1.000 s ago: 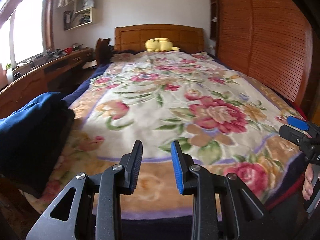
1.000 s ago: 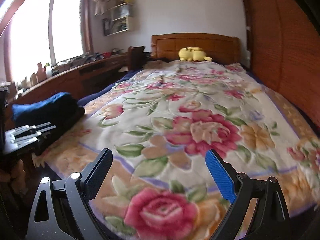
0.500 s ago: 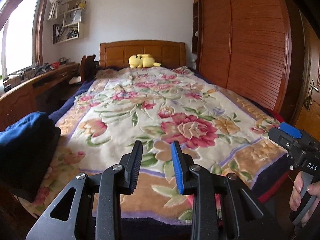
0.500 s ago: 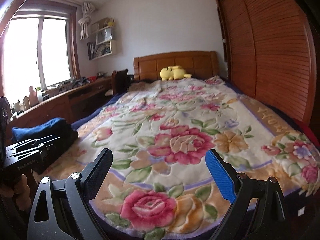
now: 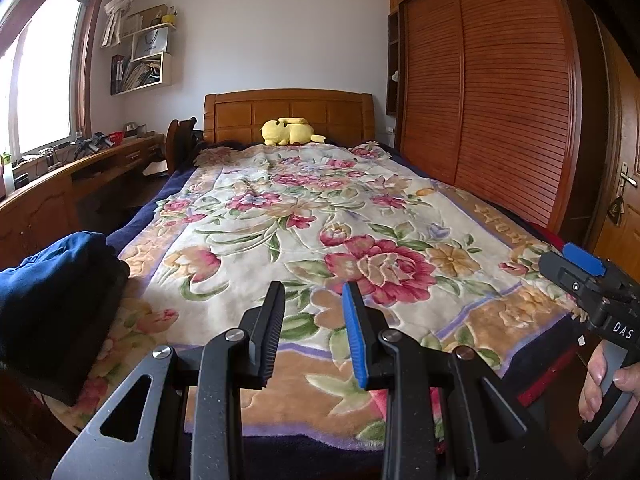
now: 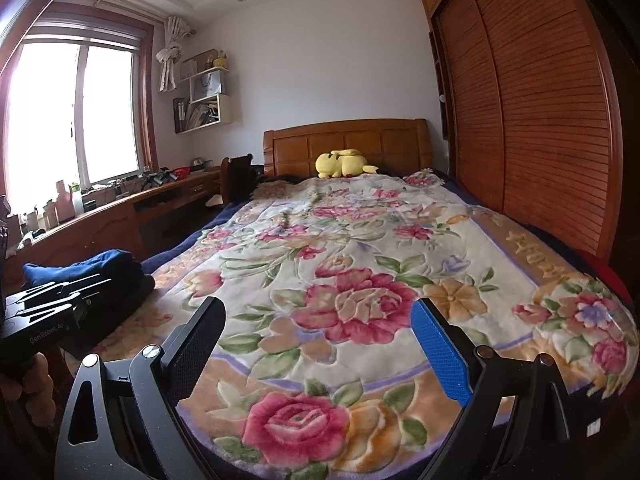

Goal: Fold large clothes

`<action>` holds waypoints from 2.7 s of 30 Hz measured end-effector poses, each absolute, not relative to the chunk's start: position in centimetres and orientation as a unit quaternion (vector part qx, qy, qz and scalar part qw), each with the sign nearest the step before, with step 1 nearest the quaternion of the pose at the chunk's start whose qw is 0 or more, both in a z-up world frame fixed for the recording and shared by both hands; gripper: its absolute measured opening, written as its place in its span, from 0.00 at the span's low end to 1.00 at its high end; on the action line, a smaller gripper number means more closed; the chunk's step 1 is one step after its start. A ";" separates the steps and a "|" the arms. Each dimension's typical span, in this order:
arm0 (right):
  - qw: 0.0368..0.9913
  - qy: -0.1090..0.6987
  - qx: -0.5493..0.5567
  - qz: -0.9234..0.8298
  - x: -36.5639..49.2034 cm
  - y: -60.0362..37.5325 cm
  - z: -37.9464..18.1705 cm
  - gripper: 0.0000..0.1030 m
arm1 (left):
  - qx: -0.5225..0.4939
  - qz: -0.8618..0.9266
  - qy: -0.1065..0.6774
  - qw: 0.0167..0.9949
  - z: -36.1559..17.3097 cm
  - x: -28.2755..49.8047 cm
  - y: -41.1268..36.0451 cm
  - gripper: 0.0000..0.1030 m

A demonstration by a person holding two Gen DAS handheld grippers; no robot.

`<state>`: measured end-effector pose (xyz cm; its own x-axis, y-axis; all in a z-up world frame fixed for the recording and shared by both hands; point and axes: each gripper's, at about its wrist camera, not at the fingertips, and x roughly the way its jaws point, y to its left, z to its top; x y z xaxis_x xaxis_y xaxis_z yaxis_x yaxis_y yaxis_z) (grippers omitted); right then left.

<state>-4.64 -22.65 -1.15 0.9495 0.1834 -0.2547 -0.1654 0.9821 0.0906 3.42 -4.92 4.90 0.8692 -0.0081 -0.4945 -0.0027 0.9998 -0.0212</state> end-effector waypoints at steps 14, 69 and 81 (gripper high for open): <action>0.986 0.131 0.028 0.096 -3.9 -23.5 -0.6 0.92 | -0.013 0.006 0.256 0.967 4.6 3.3 -4.6 0.30; 0.985 0.133 0.027 0.106 -3.5 -24.5 -0.7 0.92 | -0.015 0.009 0.258 0.966 4.4 3.4 -4.4 0.30; 0.985 0.134 0.027 0.107 -3.3 -24.1 -0.7 0.92 | -0.014 0.010 0.257 0.966 4.3 3.2 -4.1 0.30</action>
